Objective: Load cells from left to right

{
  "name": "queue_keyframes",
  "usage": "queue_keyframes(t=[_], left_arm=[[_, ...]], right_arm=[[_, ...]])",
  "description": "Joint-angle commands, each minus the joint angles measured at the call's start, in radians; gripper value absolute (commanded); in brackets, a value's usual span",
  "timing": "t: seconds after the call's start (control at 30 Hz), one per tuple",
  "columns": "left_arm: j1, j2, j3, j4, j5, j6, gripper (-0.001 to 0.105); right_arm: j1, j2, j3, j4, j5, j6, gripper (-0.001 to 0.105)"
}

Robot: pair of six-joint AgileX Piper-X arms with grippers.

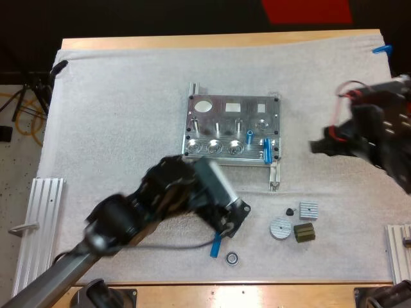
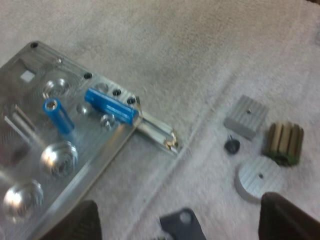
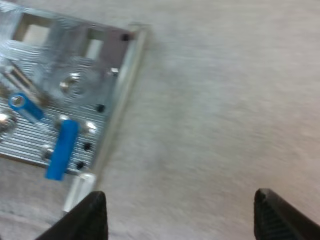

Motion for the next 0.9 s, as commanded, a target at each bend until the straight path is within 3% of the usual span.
queue_keyframes(t=[0.0, 0.17, 0.33, 0.5, 0.7, 0.87], left_arm=[[-0.003, 0.048, -0.042, -0.016, 0.009, -0.011, 0.065], [-0.06, 0.206, -0.14, -0.016, 0.019, -0.006, 0.065], [-0.135, 0.368, -0.224, -0.016, -0.128, -0.026, 0.065], [-0.134, 0.54, -0.319, -0.016, -0.188, -0.11, 0.065], [-0.127, 0.687, -0.424, -0.016, -0.311, -0.11, 0.065], [-0.082, 0.762, -0.475, -0.008, -0.316, -0.189, 0.063]], right_arm=[[-0.025, -0.052, 0.015, 0.025, 0.008, -0.014, 0.061], [-0.069, -0.166, 0.078, 0.059, 0.008, -0.014, 0.061], [-0.072, -0.246, 0.141, 0.063, 0.011, -0.014, 0.061], [-0.072, -0.269, 0.161, 0.065, 0.011, -0.011, 0.061], [-0.072, -0.269, 0.161, 0.073, 0.011, -0.014, 0.061], [-0.075, -0.272, 0.161, 0.077, 0.011, -0.01, 0.061]])
